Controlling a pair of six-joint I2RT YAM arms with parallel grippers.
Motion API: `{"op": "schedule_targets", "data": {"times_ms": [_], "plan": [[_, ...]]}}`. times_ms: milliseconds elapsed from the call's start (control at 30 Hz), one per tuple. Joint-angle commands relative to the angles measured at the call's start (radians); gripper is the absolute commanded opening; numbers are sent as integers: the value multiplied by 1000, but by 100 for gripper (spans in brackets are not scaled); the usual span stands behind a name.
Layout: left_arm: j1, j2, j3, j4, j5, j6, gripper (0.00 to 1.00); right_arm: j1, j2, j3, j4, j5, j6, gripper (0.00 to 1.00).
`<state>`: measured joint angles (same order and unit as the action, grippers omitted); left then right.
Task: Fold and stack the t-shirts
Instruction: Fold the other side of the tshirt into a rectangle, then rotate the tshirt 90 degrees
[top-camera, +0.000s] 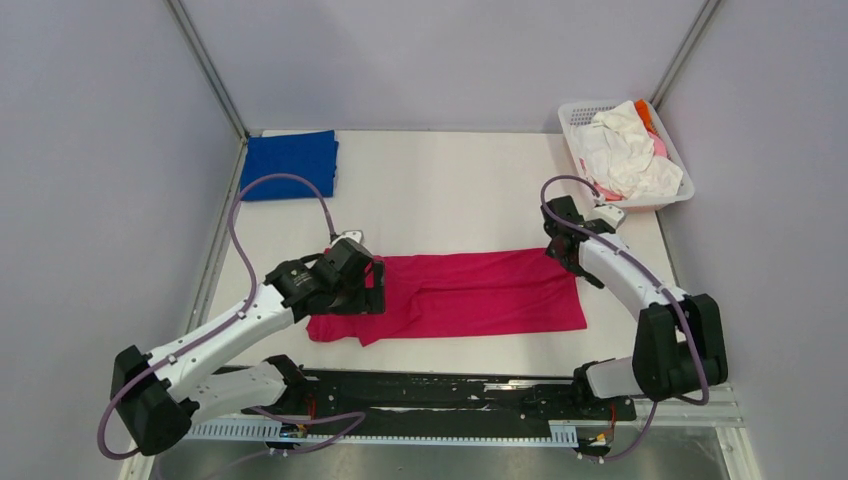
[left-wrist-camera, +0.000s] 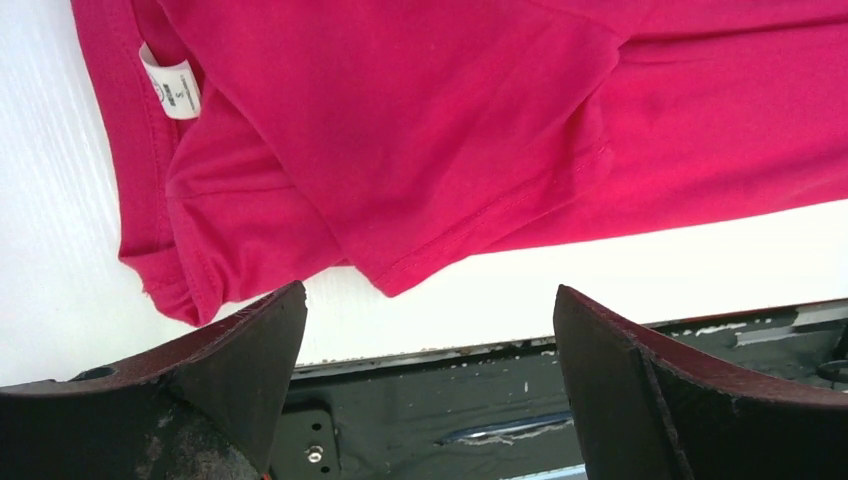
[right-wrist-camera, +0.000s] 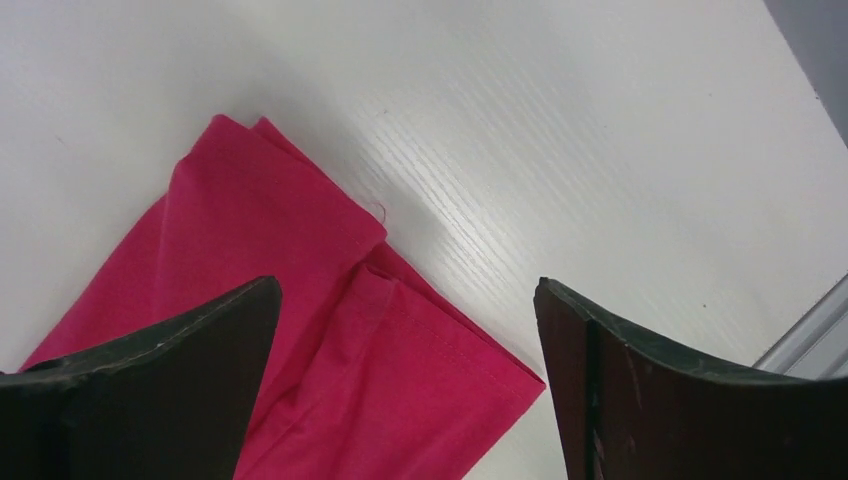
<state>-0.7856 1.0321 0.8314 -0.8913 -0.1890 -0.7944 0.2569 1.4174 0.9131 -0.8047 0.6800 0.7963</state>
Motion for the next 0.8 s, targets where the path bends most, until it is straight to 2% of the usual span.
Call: {"op": "schedule_targets", "data": {"times_ms": [0,67,133,233,300,367,467,600,767], "plan": [[8,19,25,86,-27,9,100,2,-99,13,-50,53,105,100],[33,62,23,136,-17,16,100,2,-124,23,-11,15,67,100],[84,110,14,207,9,36,100,2,-143,14,91,-127,-46,100],[211,206,-19,373,117,29,100,2,-154,-31,311,-456,-213,100],[286,282,-34,468,183,2,100,2,-133,-58,440,-675,-268,100],[344,368,-28,530,228,-20,100,2,-84,-62,518,-784,-282,100],[416,526,15,562,254,-41,100,2,15,-30,543,-783,-287,100],[487,701,149,551,274,-69,100,-4,97,-22,540,-766,-273,100],[514,904,355,582,263,-156,100,-12,129,-88,528,-714,-243,100]]}}
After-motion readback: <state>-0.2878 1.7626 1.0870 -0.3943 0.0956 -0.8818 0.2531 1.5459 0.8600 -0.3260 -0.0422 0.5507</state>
